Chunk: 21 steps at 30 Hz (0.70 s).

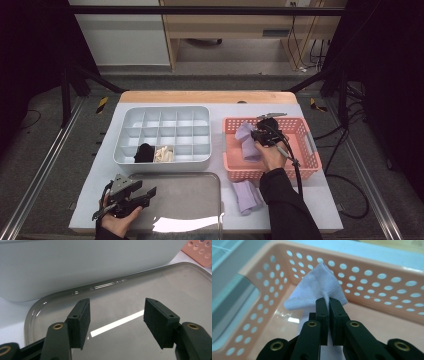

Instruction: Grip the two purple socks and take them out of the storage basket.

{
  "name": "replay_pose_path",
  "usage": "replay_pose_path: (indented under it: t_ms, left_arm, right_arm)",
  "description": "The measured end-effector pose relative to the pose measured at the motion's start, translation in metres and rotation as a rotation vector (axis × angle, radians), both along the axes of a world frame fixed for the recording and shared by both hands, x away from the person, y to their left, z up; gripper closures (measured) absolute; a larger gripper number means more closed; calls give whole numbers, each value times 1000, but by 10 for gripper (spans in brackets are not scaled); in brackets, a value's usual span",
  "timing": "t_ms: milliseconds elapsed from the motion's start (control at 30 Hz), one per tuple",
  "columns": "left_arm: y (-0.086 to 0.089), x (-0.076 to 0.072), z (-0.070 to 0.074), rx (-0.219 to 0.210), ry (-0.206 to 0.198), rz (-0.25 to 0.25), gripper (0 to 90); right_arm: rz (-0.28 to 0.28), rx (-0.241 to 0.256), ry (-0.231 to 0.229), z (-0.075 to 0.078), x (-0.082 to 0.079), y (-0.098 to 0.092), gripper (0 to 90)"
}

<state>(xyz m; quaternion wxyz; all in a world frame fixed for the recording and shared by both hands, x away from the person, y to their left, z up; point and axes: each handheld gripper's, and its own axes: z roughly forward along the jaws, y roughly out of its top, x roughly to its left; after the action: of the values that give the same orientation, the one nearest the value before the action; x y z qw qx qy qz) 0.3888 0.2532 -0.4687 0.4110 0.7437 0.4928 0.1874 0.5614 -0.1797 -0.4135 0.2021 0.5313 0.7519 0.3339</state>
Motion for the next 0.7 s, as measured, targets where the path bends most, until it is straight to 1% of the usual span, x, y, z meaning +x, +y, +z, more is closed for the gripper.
replay_pose_path:
  t_ms: [233, 433, 500, 567, 700]
  left_arm:
    - [-1, 0, 0, 2, 1, -2, 376]
    - [-2, 0, 0, 4, 2, -4, 376]
    - [-2, 0, 0, 2, 1, -4, 376]
    - [-2, 0, 0, 1, 1, -4, 376]
    - [-2, 0, 0, -2, -1, -2, 376]
  right_arm:
    - [30, 52, -84, 26, -24, -8, 870]
    - [67, 100, -162, 46, -45, -12, 870]
    - [73, 116, -181, 51, -51, -13, 870]
    - [77, 116, -194, 55, -56, -14, 870]
    - [106, 126, -239, 69, -68, -12, 870]
